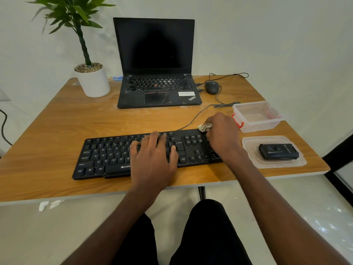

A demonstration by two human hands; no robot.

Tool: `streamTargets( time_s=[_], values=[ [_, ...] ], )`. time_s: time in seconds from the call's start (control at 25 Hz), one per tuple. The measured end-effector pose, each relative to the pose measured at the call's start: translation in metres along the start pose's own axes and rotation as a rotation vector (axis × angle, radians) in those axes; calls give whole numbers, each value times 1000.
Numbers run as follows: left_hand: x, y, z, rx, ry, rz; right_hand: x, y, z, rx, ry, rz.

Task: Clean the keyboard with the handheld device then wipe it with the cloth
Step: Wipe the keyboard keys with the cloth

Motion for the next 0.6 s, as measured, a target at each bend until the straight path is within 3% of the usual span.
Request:
streamTargets(
  time_s=[0.16, 0.32, 0.4, 0.52, 0.6],
  values=[
    [1, 1, -1, 10, 0, 6, -5, 12, -18, 222, -91, -213],
    [2, 2, 0, 8, -8, 20, 13, -4, 32, -16, 35, -87],
    [1, 2, 0, 3, -13, 14, 12, 4, 29, 11, 73, -64],
    [1, 2, -1, -6, -20, 5, 2, 19, 5, 174, -47, -197],
    [2, 3, -1, -8, -23, 11, 6, 18, 7, 158, -50, -170]
  ],
)
Point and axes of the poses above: each hand's wrist, its own y-axis away from the middle knuckle, its own x-axis out of the back of the hand, z = x × y, the point moved 4 cm from there along -y, towards the middle knuckle, and after that the axes turned 9 degrees about -x, right-handed, at the moved point
